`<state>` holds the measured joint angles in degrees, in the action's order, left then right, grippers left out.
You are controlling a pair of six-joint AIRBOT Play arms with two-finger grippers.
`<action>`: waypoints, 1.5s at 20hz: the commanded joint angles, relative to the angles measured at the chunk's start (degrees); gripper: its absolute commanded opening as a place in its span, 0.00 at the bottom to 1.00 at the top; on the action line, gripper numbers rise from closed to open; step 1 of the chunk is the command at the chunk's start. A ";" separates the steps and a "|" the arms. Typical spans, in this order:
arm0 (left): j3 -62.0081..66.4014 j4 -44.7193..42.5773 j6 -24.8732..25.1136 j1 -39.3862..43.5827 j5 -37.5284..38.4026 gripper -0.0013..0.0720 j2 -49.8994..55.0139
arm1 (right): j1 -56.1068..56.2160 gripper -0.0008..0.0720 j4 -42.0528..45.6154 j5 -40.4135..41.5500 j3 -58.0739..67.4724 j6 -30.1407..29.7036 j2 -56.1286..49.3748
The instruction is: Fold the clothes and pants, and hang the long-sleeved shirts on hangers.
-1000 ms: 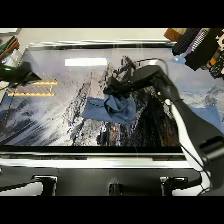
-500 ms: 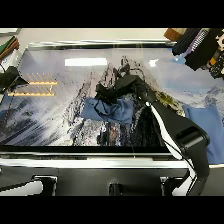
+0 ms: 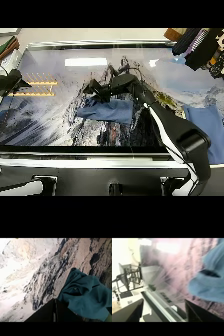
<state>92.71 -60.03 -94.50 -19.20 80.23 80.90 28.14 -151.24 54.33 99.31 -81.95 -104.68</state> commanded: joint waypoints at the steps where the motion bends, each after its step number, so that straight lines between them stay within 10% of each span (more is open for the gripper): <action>1: -0.31 0.02 -0.07 0.74 -0.76 0.04 0.04 | -3.13 0.83 -0.44 4.22 0.04 -2.84 4.66; 12: -0.31 -0.02 0.22 1.79 -0.74 0.04 0.02 | -37.70 0.83 10.45 25.11 -10.91 -18.51 7.26; 26: -0.31 -0.07 0.22 1.79 -0.76 0.04 0.04 | -27.39 0.75 0.42 16.76 -23.93 -29.27 -3.74; 30: -0.31 -0.07 0.24 1.79 -0.76 0.04 0.04 | -25.31 0.33 0.20 14.75 -23.91 -29.29 -3.89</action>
<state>92.42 -60.07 -94.28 -17.43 79.48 80.93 1.26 -150.67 70.91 75.46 -111.02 -108.18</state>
